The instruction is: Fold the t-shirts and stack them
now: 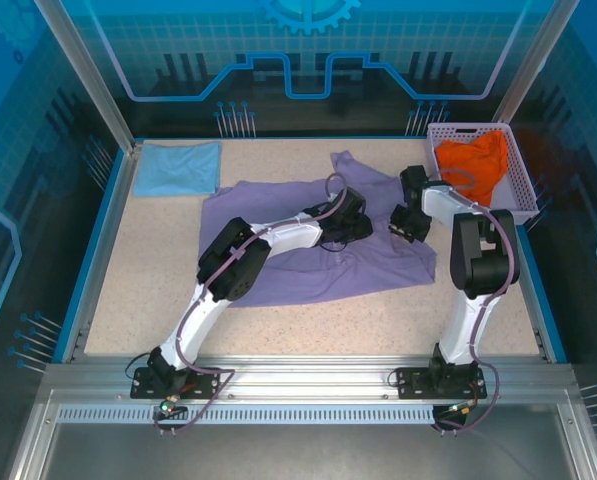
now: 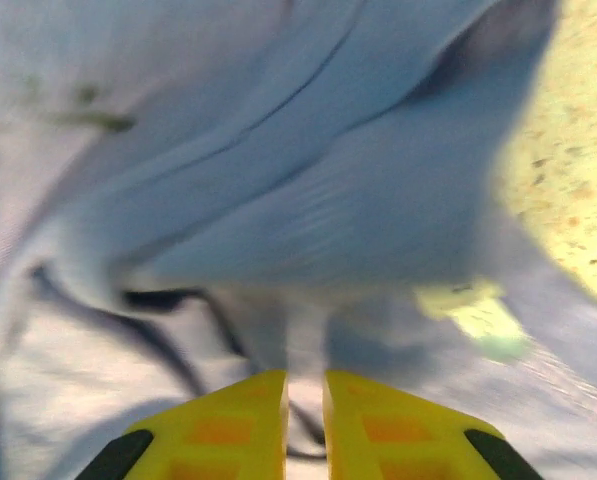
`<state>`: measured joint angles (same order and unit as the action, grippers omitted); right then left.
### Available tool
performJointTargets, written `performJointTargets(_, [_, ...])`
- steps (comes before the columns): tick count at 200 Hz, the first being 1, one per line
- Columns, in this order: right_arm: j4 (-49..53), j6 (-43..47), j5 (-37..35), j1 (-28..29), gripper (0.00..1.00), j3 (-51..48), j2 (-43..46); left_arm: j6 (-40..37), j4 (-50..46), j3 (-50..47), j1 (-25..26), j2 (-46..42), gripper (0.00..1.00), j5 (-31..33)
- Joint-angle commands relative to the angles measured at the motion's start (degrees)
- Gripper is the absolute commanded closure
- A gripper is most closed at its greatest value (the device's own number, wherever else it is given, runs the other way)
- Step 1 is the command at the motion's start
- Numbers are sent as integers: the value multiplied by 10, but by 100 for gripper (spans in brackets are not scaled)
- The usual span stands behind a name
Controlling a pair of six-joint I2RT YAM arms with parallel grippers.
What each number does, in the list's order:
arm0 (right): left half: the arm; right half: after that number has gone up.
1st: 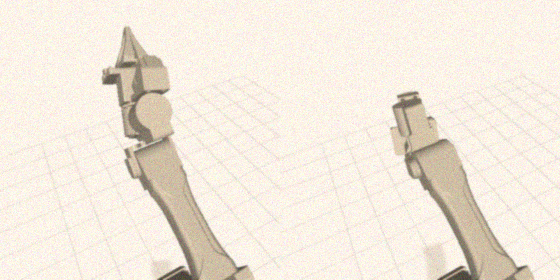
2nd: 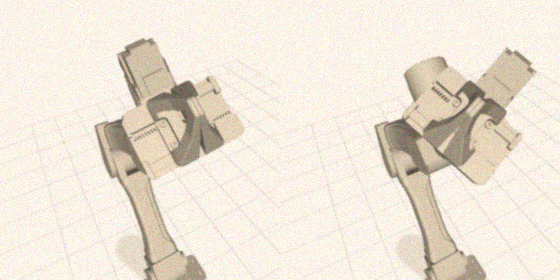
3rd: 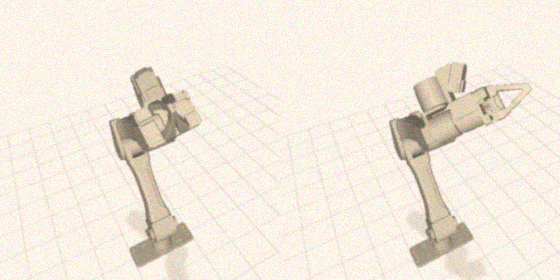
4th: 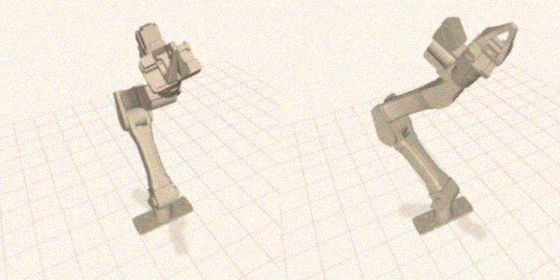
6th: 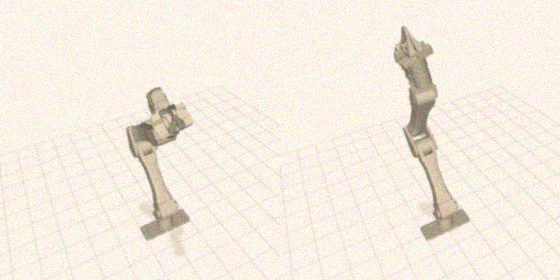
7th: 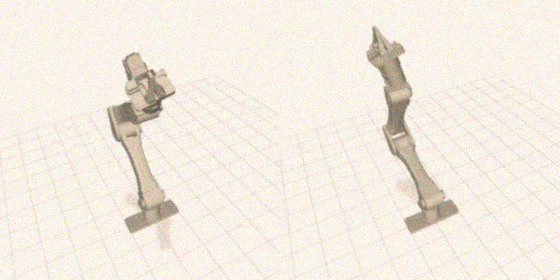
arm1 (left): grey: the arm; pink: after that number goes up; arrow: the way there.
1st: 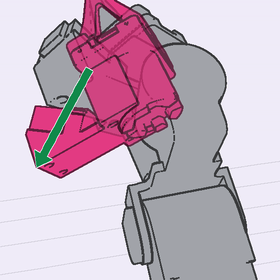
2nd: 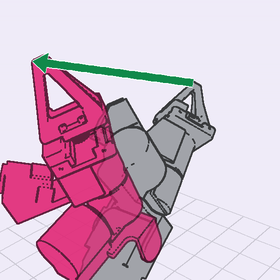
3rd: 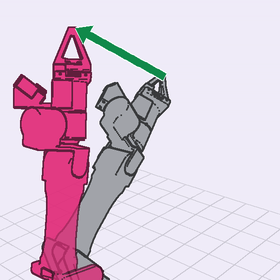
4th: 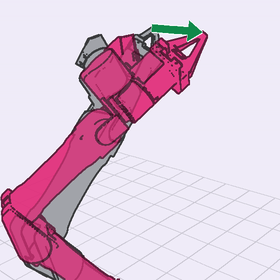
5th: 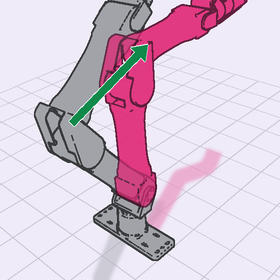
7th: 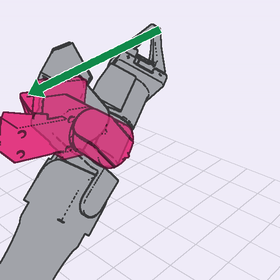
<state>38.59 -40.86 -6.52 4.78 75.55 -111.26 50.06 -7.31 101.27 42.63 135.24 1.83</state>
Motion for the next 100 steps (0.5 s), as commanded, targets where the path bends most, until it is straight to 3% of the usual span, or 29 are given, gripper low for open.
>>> performJointTargets(1, [21, -4, -22, -7, 81, 16, 7, -24, -44, -7, -8, -29, 50, 70])
performJointTargets(25, [-7, -6, -14, 3, 77, -14, 64, -43, -31, -13, -9, -67, 26, 54])
performJointTargets(45, [-16, -11, -24, 12, 67, -54, 132, -55, -21, -39, -9, -122, 15, 34])
performJointTargets(71, [-42, -23, 1, 14, 61, -140, 216, -54, 1, -128, -15, -223, 9, 30])
performJointTargets(100, [-52, -19, 58, 13, 58, -187, 231, -14, 0, -271, -47, -337, 13, 12])
